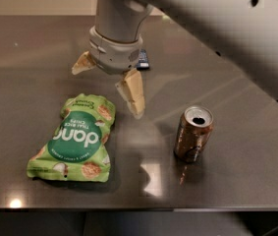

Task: Move green rice chip bag near rxbar blueberry

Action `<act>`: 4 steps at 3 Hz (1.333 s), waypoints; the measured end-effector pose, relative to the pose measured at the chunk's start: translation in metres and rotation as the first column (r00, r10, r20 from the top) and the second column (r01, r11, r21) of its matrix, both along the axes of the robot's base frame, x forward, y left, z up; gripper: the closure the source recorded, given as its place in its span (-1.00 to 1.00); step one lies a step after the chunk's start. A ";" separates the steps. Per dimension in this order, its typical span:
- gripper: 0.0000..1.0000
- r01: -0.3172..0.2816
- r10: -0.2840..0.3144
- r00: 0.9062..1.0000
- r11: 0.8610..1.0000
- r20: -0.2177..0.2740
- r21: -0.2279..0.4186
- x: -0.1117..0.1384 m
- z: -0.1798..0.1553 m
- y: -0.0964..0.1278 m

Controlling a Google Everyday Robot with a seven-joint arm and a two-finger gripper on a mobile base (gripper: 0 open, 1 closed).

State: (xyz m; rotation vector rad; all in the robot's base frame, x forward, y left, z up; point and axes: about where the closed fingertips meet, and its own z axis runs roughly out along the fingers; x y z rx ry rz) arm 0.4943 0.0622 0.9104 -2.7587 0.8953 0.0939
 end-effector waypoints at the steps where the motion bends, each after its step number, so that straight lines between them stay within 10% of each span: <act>1: -1.00 -0.128 0.130 0.991 0.990 0.020 -0.066 -0.007 -0.026 0.016; 3: -1.00 -0.302 0.311 0.950 0.940 0.035 -0.161 -0.020 -0.055 0.038; 4: -0.66 -0.352 0.361 0.932 0.921 0.027 -0.168 -0.021 -0.061 0.047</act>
Offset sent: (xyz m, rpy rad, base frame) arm -0.0238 0.0390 -0.0678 -0.2015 -0.0643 0.3679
